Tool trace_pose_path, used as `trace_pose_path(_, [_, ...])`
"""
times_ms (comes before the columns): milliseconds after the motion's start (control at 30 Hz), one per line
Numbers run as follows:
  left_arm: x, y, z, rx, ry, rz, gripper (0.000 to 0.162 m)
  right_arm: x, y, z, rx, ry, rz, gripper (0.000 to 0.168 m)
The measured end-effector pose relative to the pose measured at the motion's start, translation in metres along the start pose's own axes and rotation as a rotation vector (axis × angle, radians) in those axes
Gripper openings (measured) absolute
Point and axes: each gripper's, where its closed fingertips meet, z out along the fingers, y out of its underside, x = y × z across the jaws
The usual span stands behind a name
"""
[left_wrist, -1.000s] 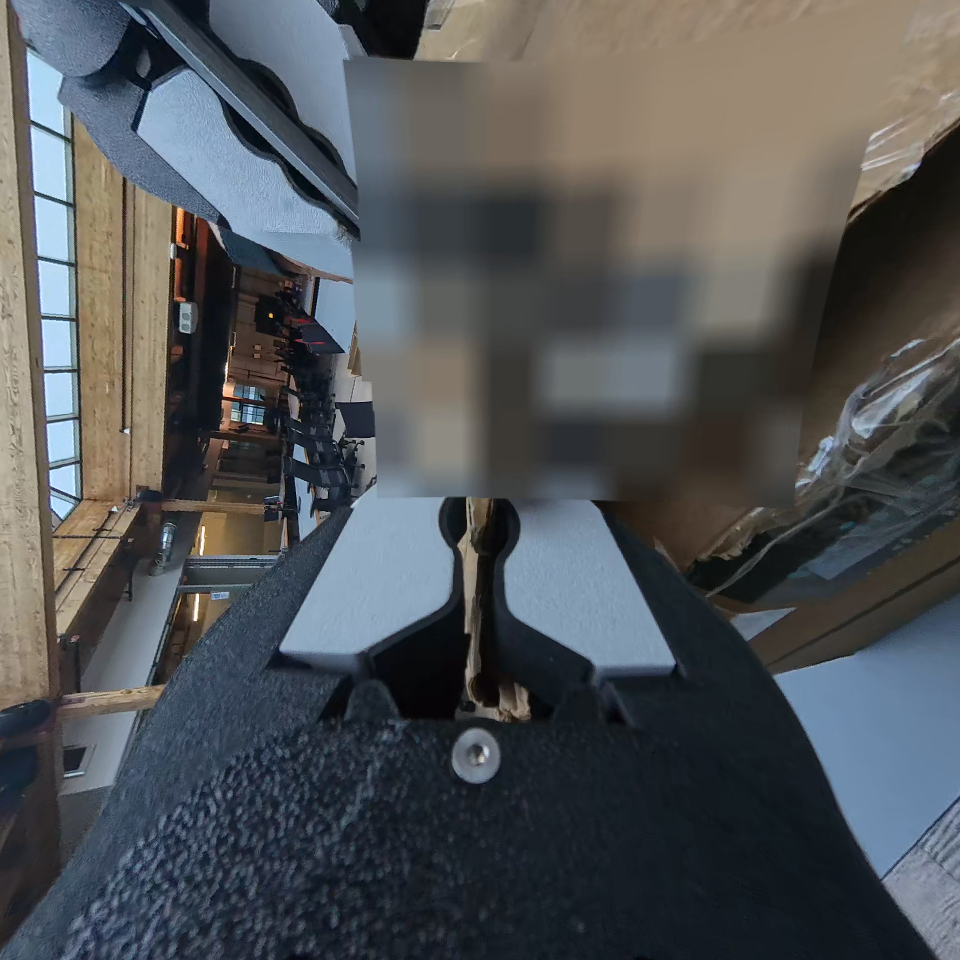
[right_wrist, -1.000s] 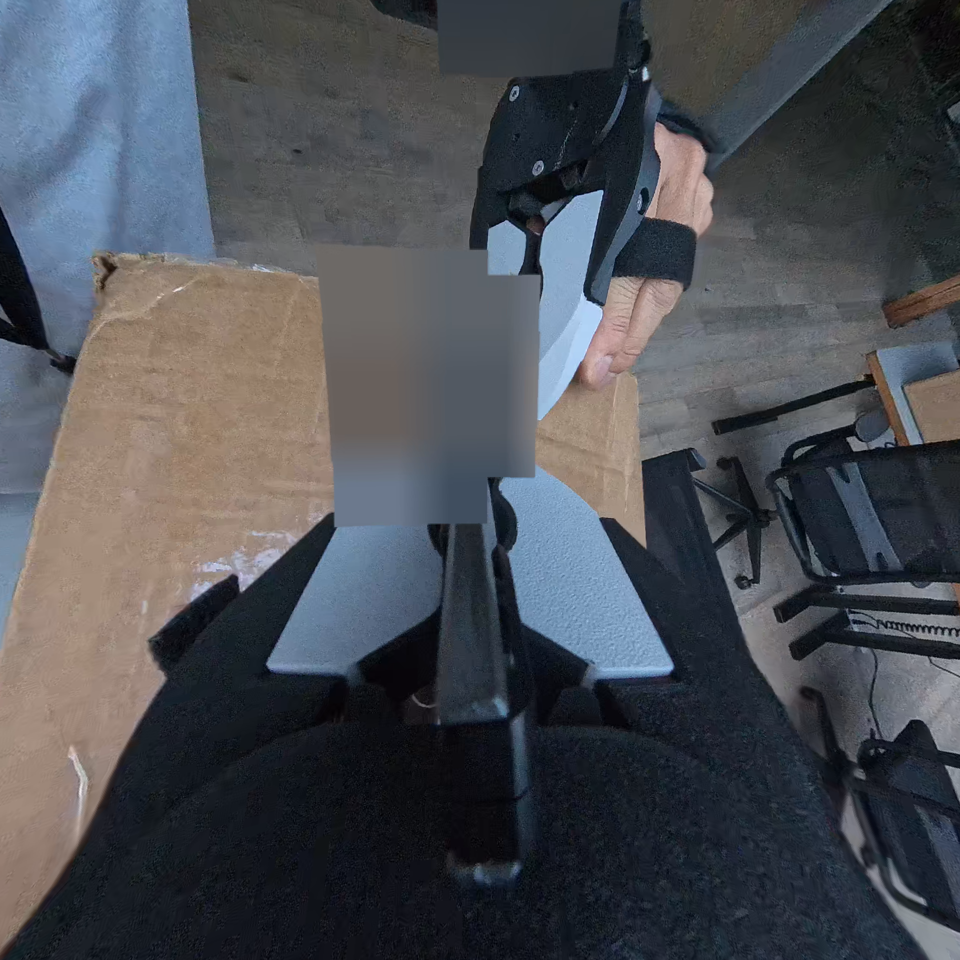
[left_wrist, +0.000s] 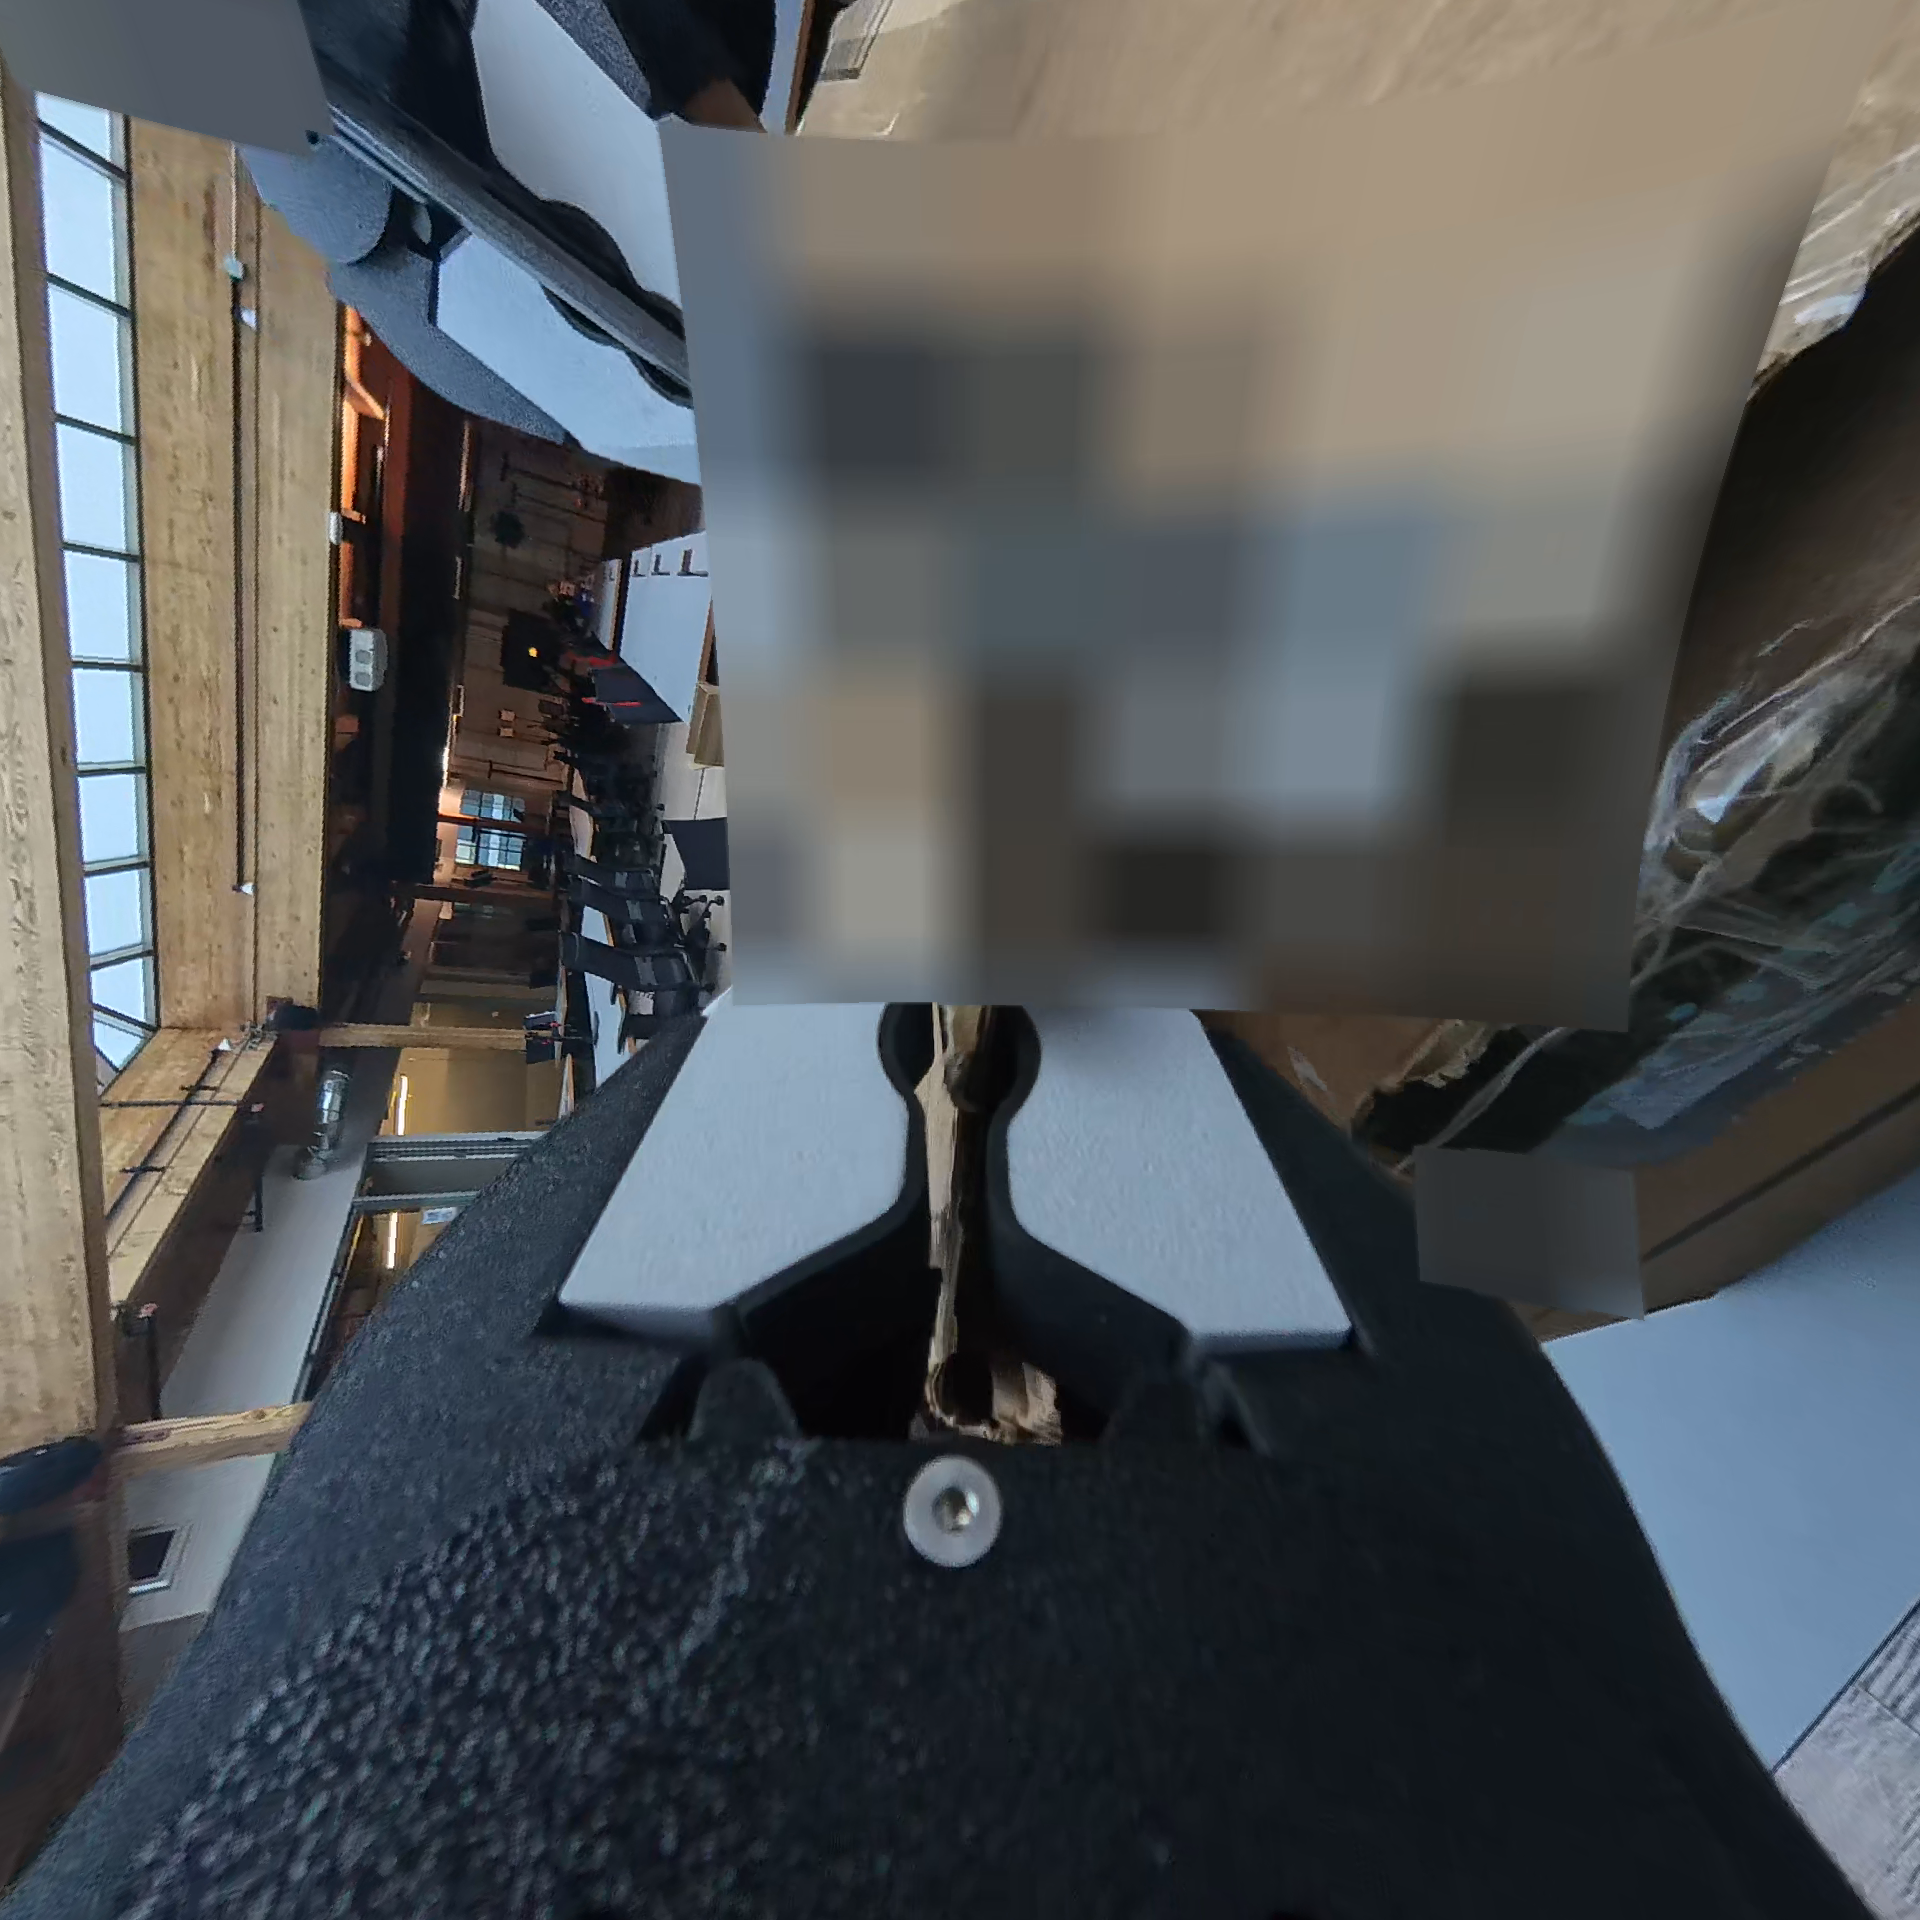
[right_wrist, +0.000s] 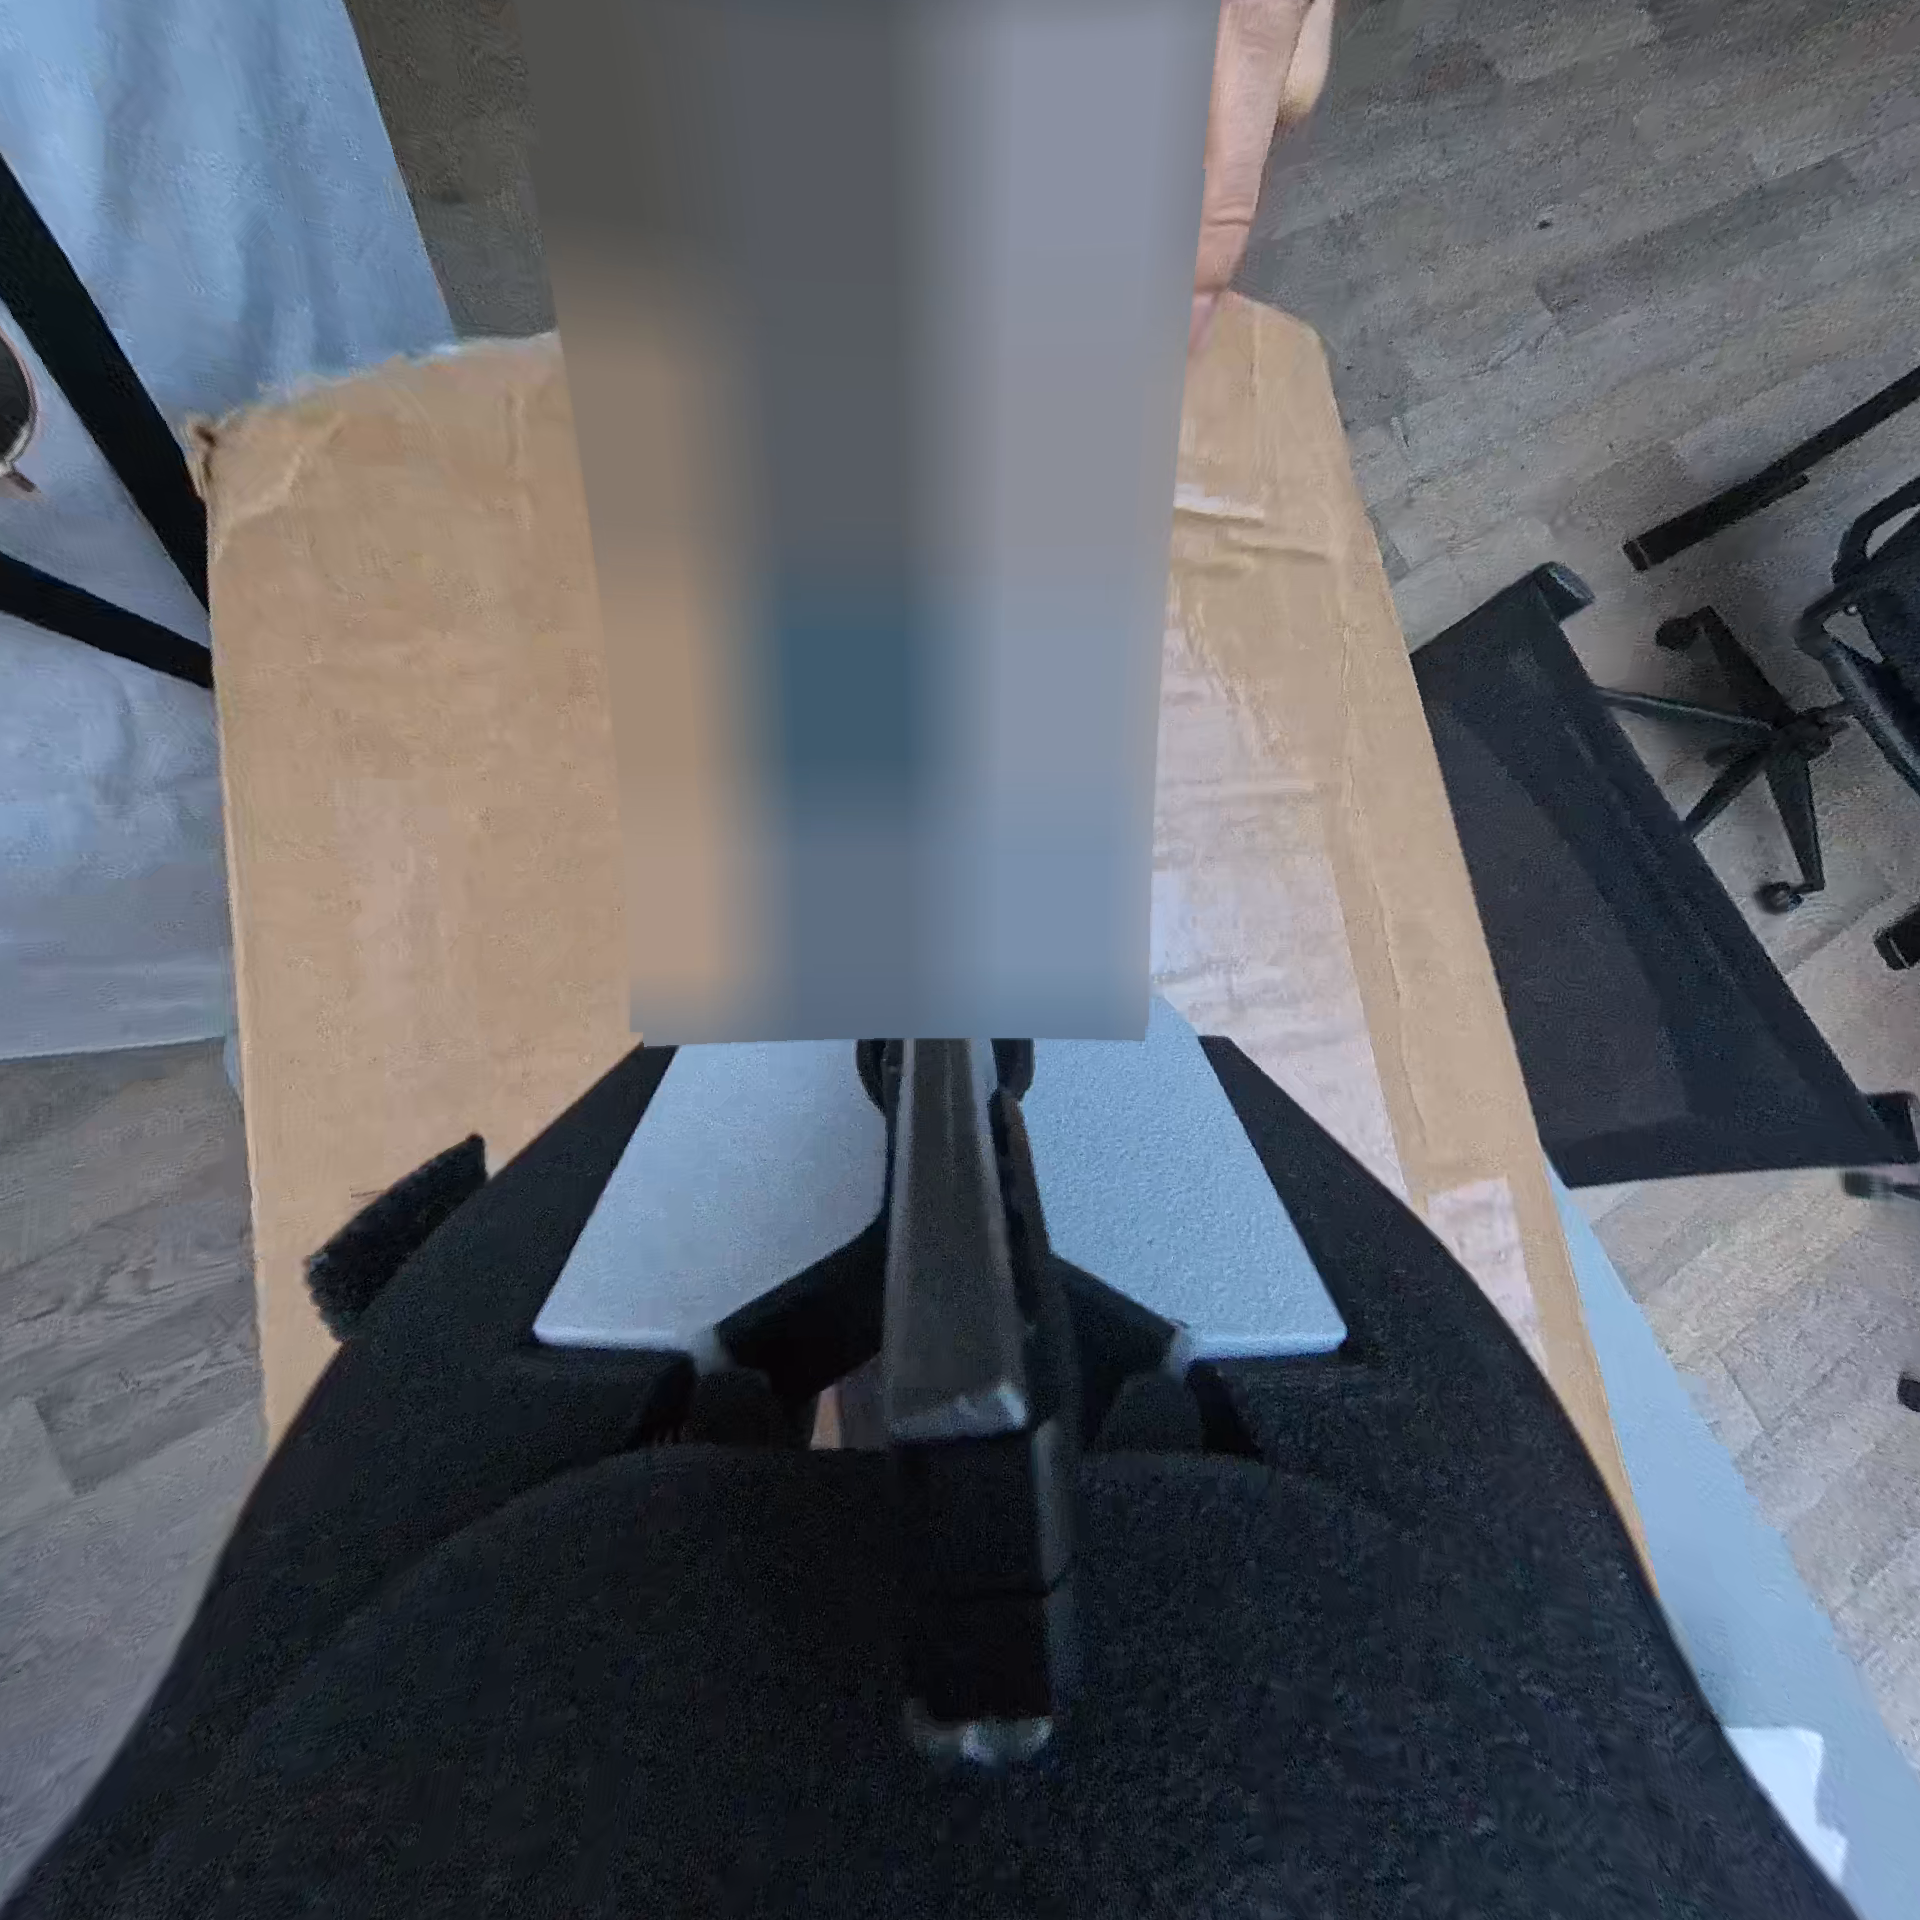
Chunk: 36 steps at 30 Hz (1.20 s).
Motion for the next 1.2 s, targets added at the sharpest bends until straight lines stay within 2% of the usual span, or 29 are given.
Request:
trace_pose_path(67, [-0.001,-0.001,0.0,0.008,0.002,-0.004,0.004,0.003,0.019,-0.011,-0.023,0.0,-0.015,0.007])
trace_pose_path(200, [-0.014,-0.001,-0.003,0.056,0.015,-0.143,0.004,0.012,0.047,-0.041,-0.074,0.035,-0.096,0.007])
trace_pose_path(300, [-0.025,0.007,-0.007,0.067,0.001,-0.249,0.003,0.033,0.111,-0.074,-0.343,0.14,-0.148,0.007])
trace_pose_path(367, [-0.031,0.004,-0.007,0.115,-0.004,-0.322,0.004,0.039,0.129,-0.094,-0.289,0.157,-0.04,0.006])
trace_pose_path(433, [-0.045,0.009,-0.011,0.131,-0.034,-0.384,0.004,0.05,0.153,-0.124,-0.305,0.245,0.009,0.007])
trace_pose_path(467, [-0.066,0.014,-0.019,0.161,-0.12,-0.47,0.002,0.054,0.161,-0.141,-0.295,0.291,0.044,0.007])
trace_pose_path(533, [-0.092,0.045,-0.026,0.134,-0.147,-0.668,0.004,0.059,0.185,-0.174,-0.318,0.381,0.098,0.007])
trace_pose_path(633, [-0.117,0.086,-0.024,0.202,-0.104,-1.147,0.004,0.058,0.217,-0.206,-0.321,0.47,0.169,0.007])
trace_pose_path(800, [-0.112,0.172,-0.008,0.194,-0.067,-1.921,0.012,0.039,0.234,-0.21,-0.191,0.521,0.151,0.007])
trace_pose_path(833, [-0.106,0.186,-0.004,0.225,-0.05,-2.052,0.012,0.034,0.238,-0.209,-0.161,0.527,0.135,0.007])
trace_pose_path(867, [-0.099,0.196,0.0,0.23,-0.065,-2.104,0.015,0.028,0.24,-0.21,-0.12,0.535,0.117,0.007])
trace_pose_path(933, [-0.098,0.195,-0.004,0.214,-0.185,-2.016,0.022,0.013,0.242,-0.217,-0.006,0.543,0.08,0.007])
trace_pose_path(967, [-0.105,0.183,-0.011,0.227,-0.243,-1.957,0.026,0.004,0.244,-0.223,0.055,0.536,0.068,0.007])
trace_pose_path(1033, [-0.113,0.164,-0.03,0.126,-0.431,-1.847,0.042,-0.011,0.253,-0.24,0.164,0.548,0.045,0.007])
trace_pose_path(1100, [-0.124,0.127,-0.058,0.095,-0.64,-1.742,0.043,-0.02,0.266,-0.266,0.285,0.596,0.062,0.007])
trace_pose_path(1200, [-0.122,0.064,-0.09,-0.077,-0.861,-1.591,0.045,-0.042,0.289,-0.304,0.462,0.664,0.159,0.007])
